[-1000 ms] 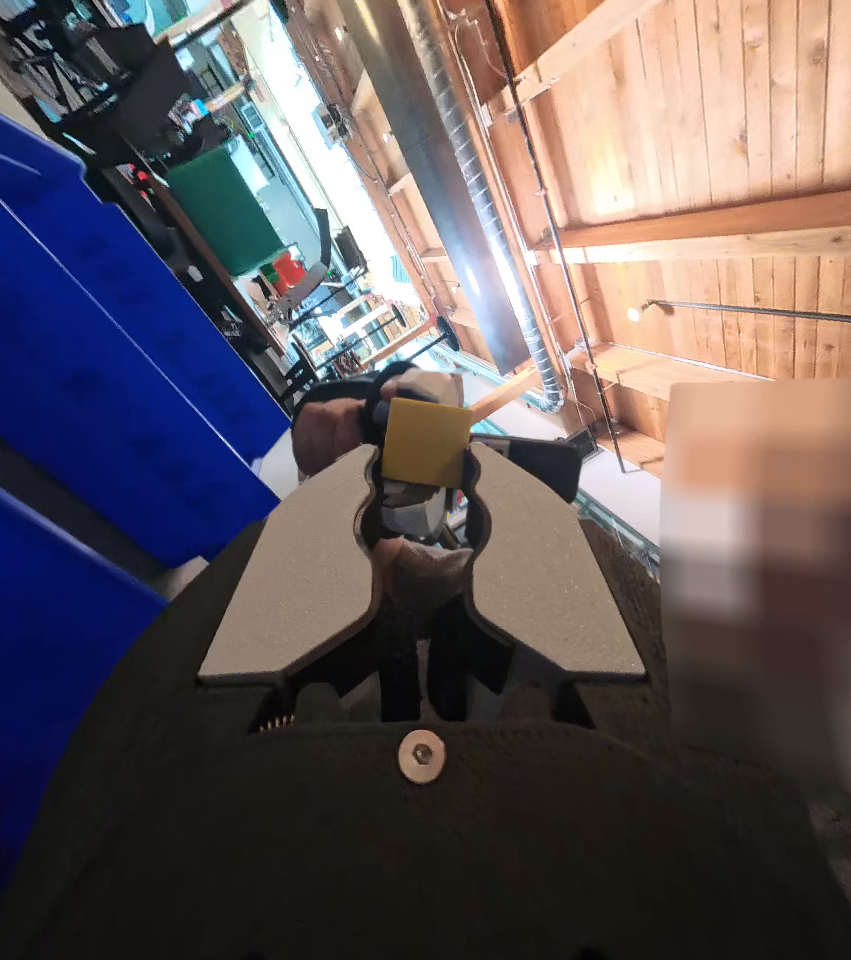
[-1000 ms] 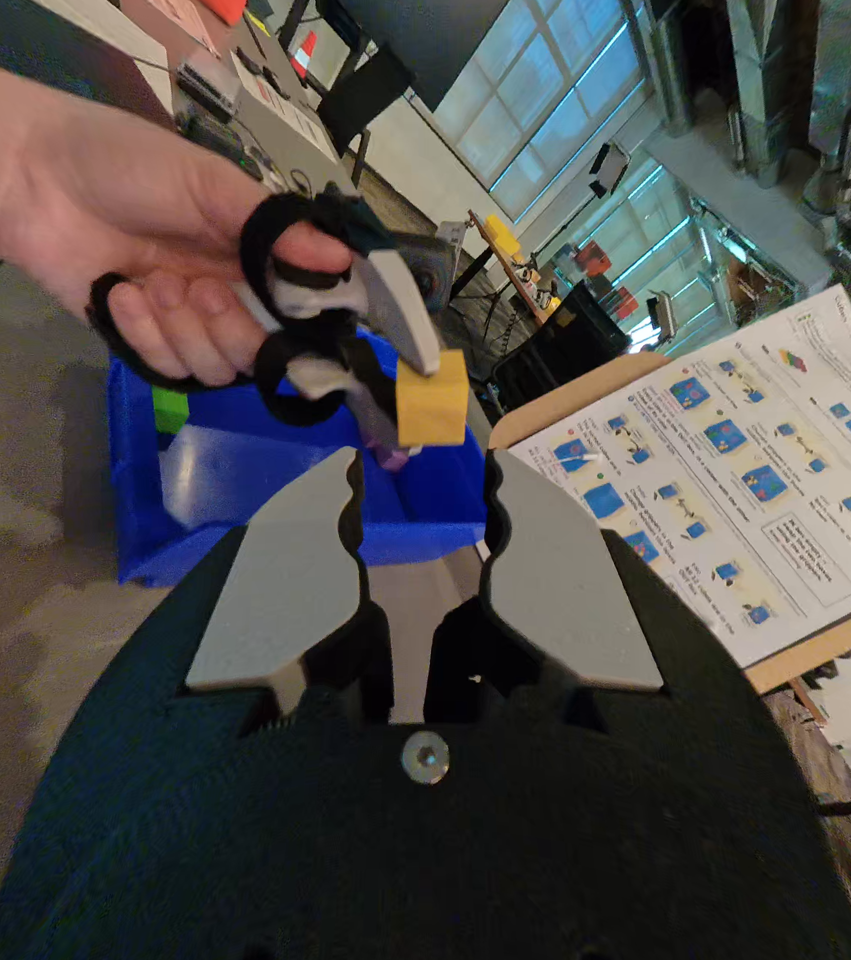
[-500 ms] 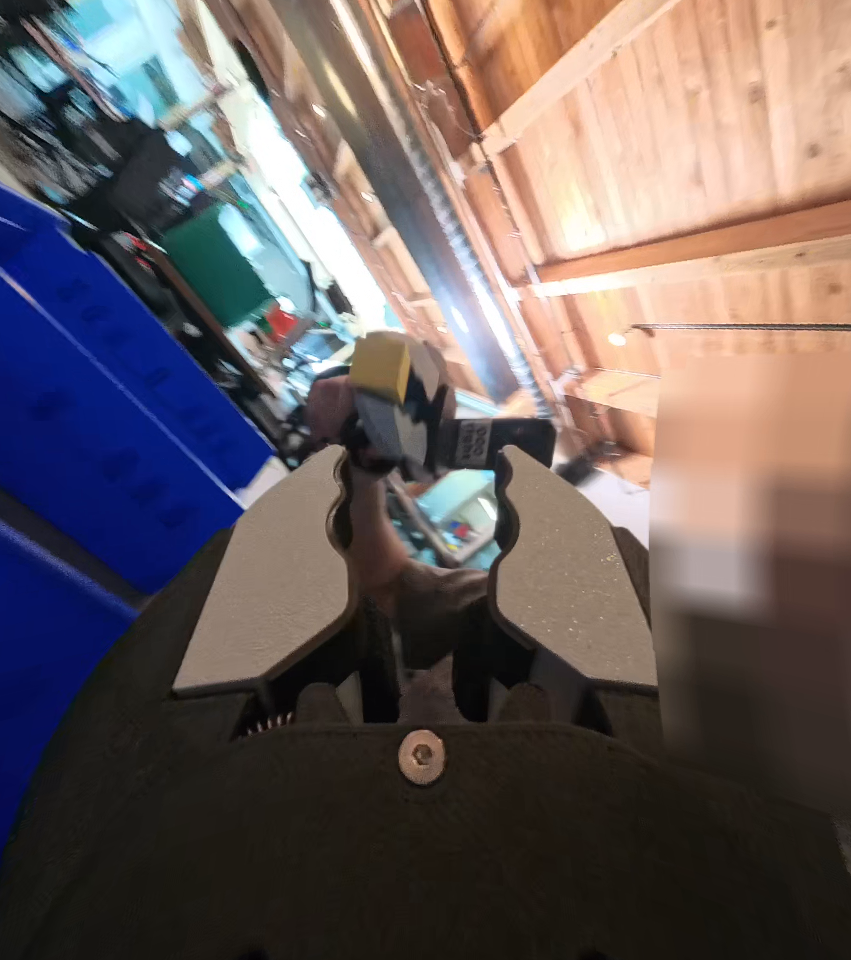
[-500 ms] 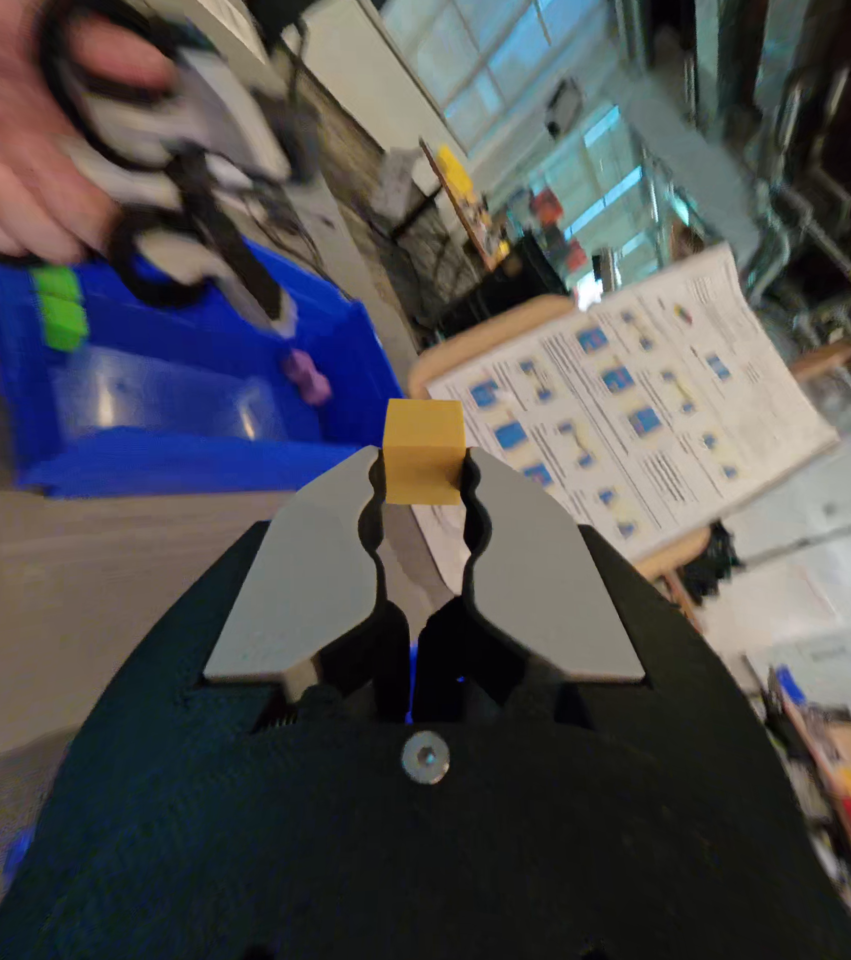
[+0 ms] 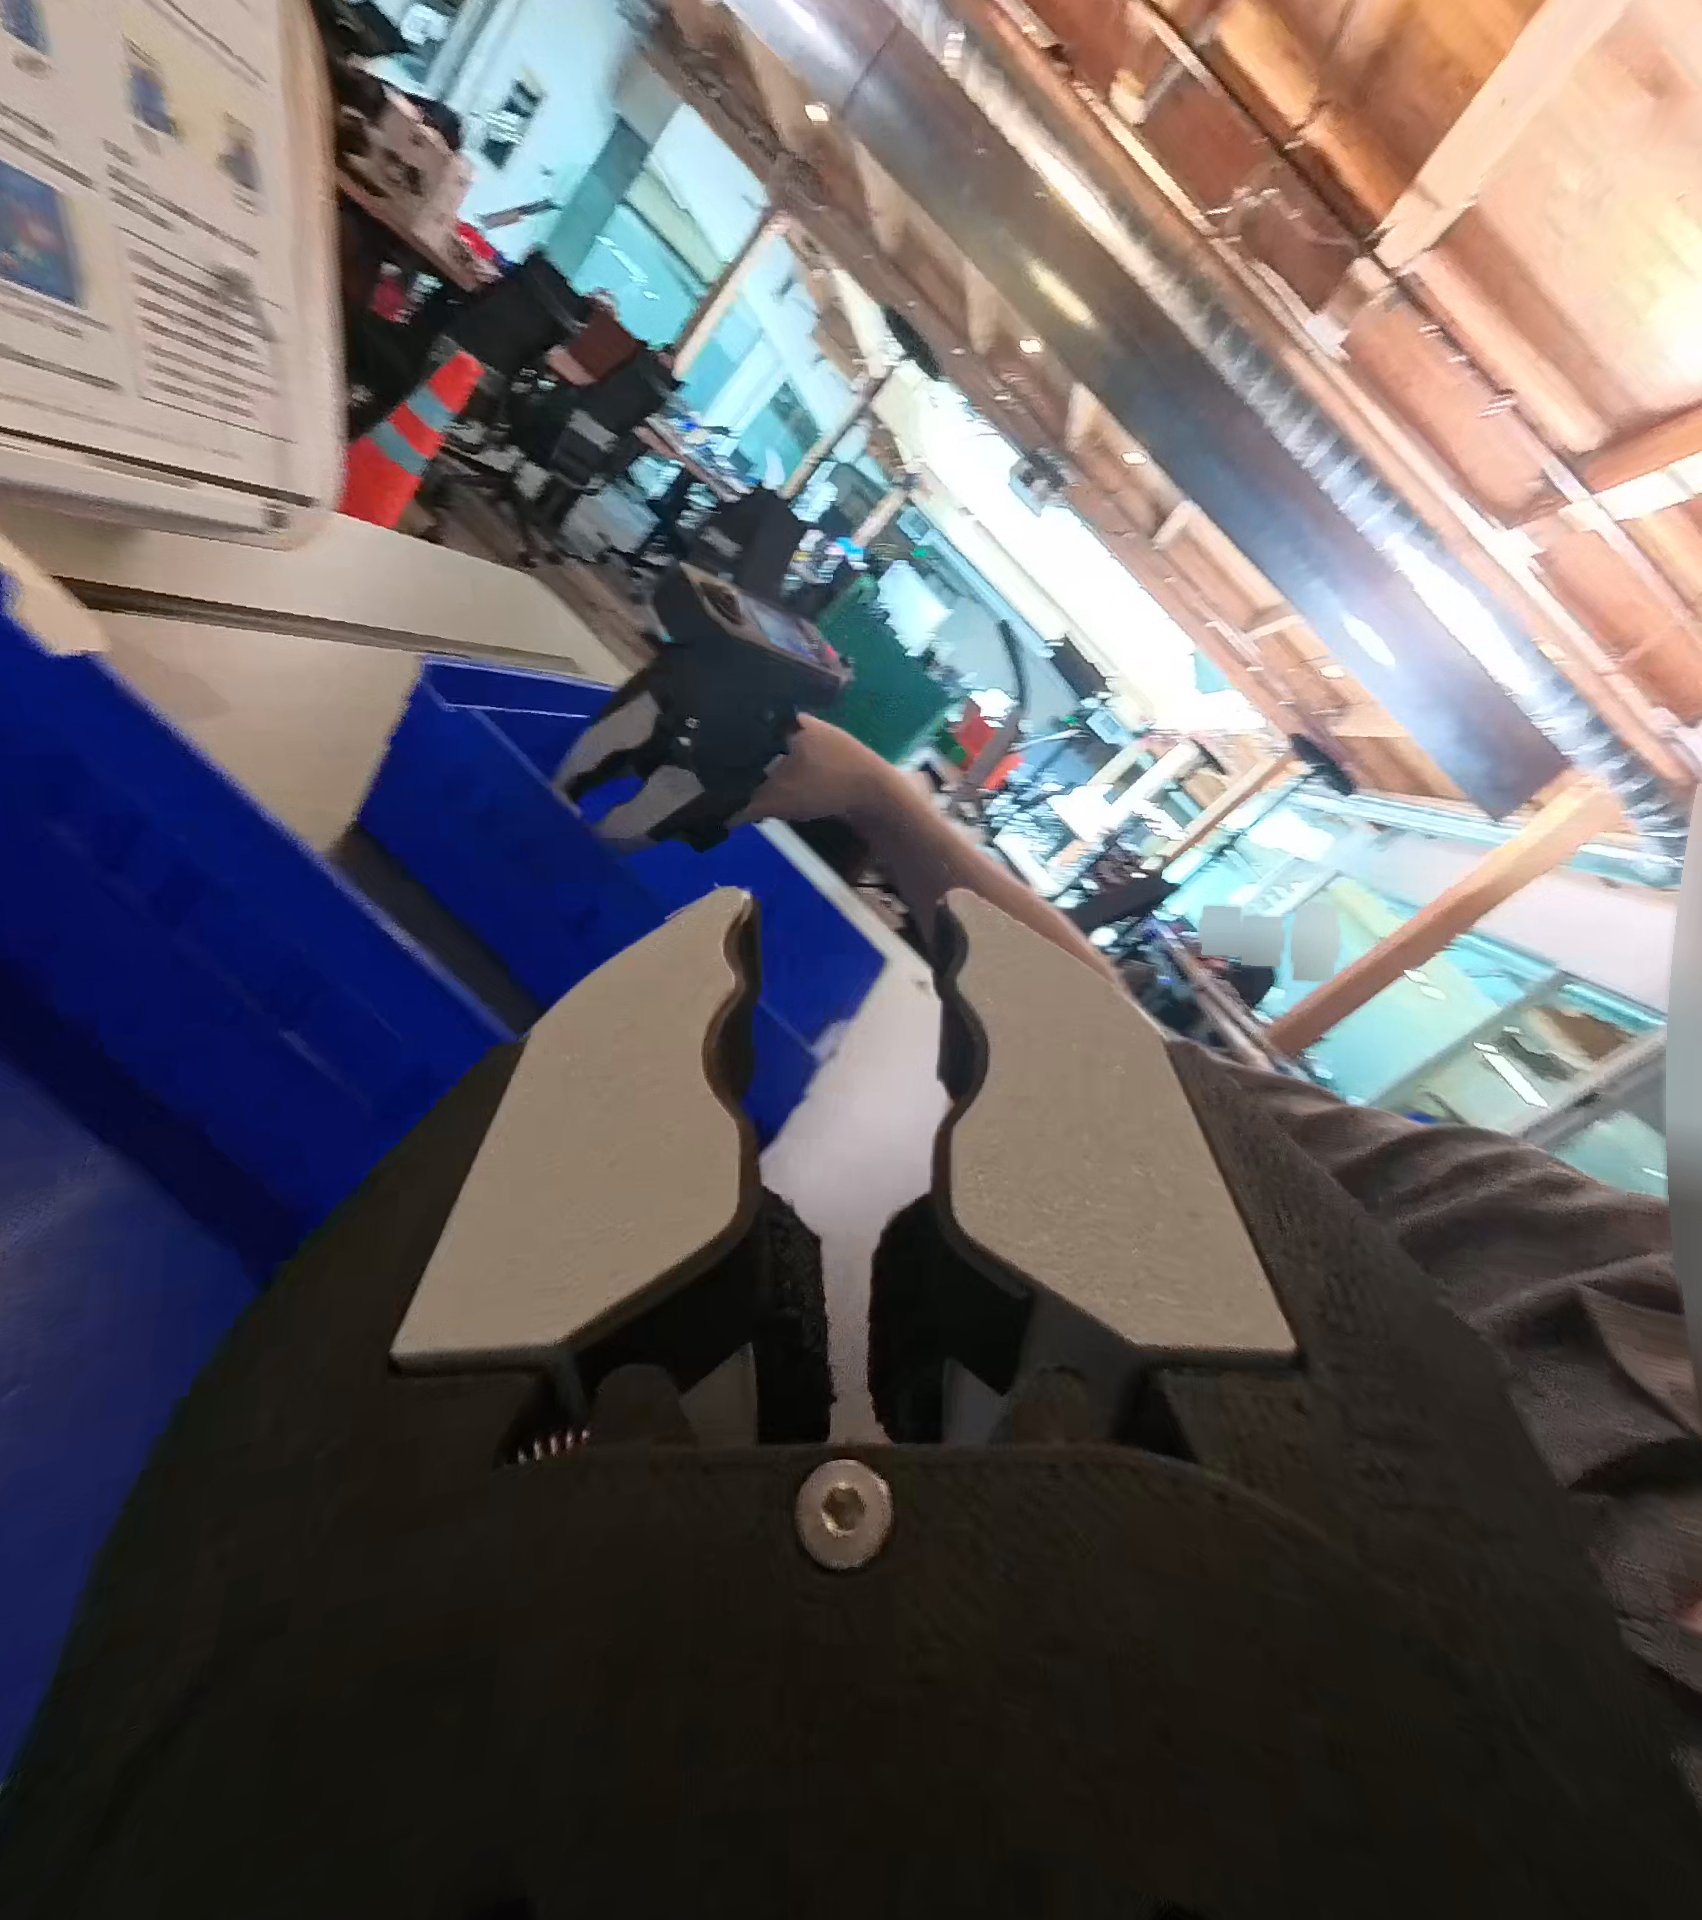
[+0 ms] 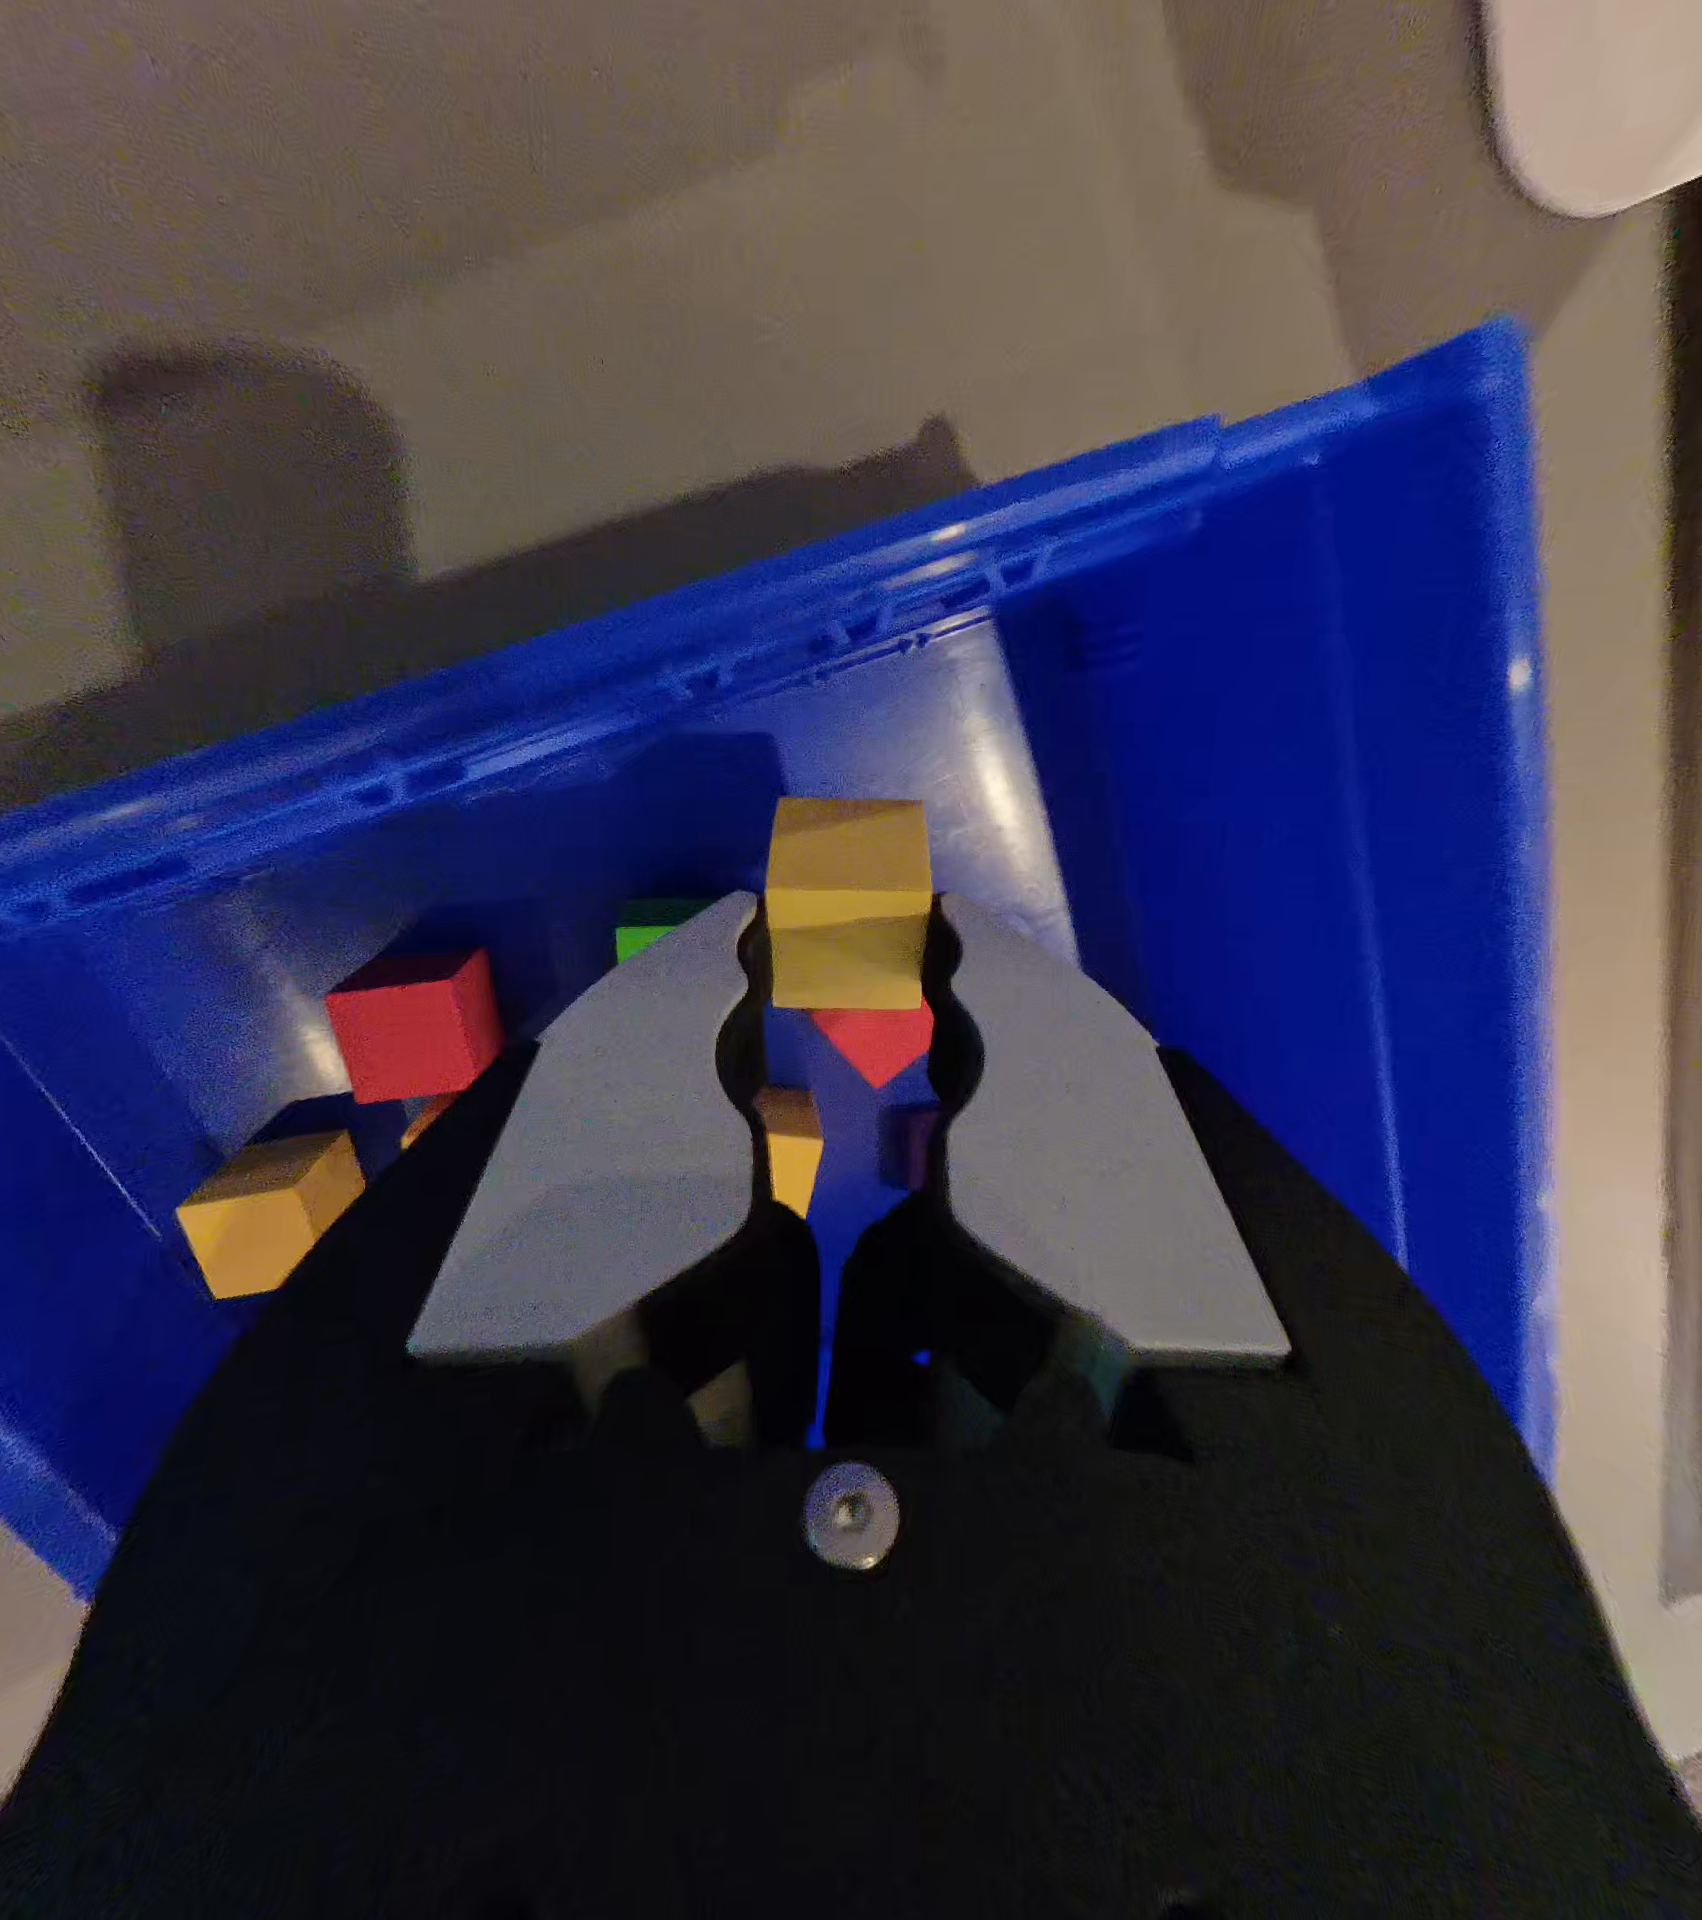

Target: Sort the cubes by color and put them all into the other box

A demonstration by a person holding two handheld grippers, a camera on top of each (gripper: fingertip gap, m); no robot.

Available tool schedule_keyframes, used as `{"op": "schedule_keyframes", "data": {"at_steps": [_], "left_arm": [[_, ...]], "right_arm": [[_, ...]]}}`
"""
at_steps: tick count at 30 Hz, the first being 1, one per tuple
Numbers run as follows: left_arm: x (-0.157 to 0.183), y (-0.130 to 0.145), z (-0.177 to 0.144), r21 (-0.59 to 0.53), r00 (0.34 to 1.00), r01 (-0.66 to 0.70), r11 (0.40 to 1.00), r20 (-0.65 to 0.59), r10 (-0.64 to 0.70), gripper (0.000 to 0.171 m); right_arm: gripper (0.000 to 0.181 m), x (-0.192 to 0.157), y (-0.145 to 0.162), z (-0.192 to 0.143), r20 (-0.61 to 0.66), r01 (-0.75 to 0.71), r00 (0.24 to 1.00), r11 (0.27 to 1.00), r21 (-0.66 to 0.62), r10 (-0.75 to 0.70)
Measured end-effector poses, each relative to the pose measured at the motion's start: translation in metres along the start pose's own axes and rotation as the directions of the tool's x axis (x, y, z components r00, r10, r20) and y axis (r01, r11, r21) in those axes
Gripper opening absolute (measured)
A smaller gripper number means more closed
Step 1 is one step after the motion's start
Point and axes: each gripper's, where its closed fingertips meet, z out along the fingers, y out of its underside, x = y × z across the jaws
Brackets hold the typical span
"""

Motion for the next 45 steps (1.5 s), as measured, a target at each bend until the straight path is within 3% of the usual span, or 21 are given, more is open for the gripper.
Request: {"op": "schedule_keyframes", "data": {"at_steps": [5,11,13,15,16,18,22,25,29,30,32,34,45], "left_arm": [[-0.029,-0.014,-0.033,0.008,0.955,-0.105,0.994,0.278,0.099,0.031],[-0.040,-0.015,-0.044,-0.064,0.898,-0.157,0.986,0.406,0.170,0.031],[-0.059,-0.009,-0.051,-0.171,0.813,-0.167,0.971,0.533,0.233,0.032],[-0.089,0.006,-0.065,-0.386,0.643,-0.138,0.912,0.665,0.379,0.037],[-0.097,0.015,-0.066,-0.472,0.608,-0.104,0.875,0.667,0.432,0.037],[-0.108,0.025,-0.058,-0.547,0.612,-0.061,0.835,0.641,0.464,0.041],[-0.143,0.006,-0.046,-0.568,0.554,-0.047,0.821,0.669,0.495,0.051],[-0.178,-0.008,-0.025,-0.608,0.519,-0.036,0.793,0.667,0.535,0.051],[-0.237,-0.015,-0.030,-0.795,0.312,0.116,0.595,0.598,0.738,0.049],[-0.248,-0.013,-0.028,-0.788,0.315,0.166,0.593,0.612,0.725,0.049],[-0.261,-0.004,-0.015,-0.717,0.392,0.261,0.646,0.691,0.608,0.051],[-0.271,-0.001,-0.004,-0.662,0.423,0.307,0.684,0.739,0.525,0.051],[-0.309,0.001,0.000,-0.597,0.367,0.365,0.715,0.797,0.479,0.050]], "right_arm": [[0.028,0.005,0.007,0.028,0.067,-0.054,0.996,0.994,-0.097,0.061],[0.028,0.006,0.025,0.042,0.070,-0.062,0.994,0.965,-0.253,0.082],[0.029,0.005,0.026,0.043,0.066,-0.045,0.996,0.956,-0.288,0.067],[0.040,0.005,0.028,0.043,0.066,-0.046,0.995,0.950,-0.309,0.070],[0.045,0.004,0.028,0.042,0.070,-0.049,0.995,0.951,-0.305,0.073],[0.050,0.003,0.026,0.037,0.071,-0.064,0.994,0.959,-0.274,0.087],[0.052,0.001,0.023,0.017,0.028,-0.082,0.996,0.977,-0.198,0.089],[0.051,0.006,0.027,-0.008,-0.109,-0.074,0.992,0.984,-0.160,0.057],[0.047,-0.001,0.028,-0.040,-0.230,-0.051,0.973,0.997,-0.052,0.038],[0.046,-0.006,0.027,-0.046,-0.246,-0.036,0.969,0.999,-0.028,0.028],[0.045,-0.014,0.028,-0.053,-0.271,-0.008,0.963,1.000,-0.001,0.008],[0.045,-0.021,0.030,-0.056,-0.294,0.014,0.956,1.000,0.001,-0.013],[0.045,-0.040,0.035,-0.061,-0.324,0.077,0.944,0.997,0.033,-0.062]]}}
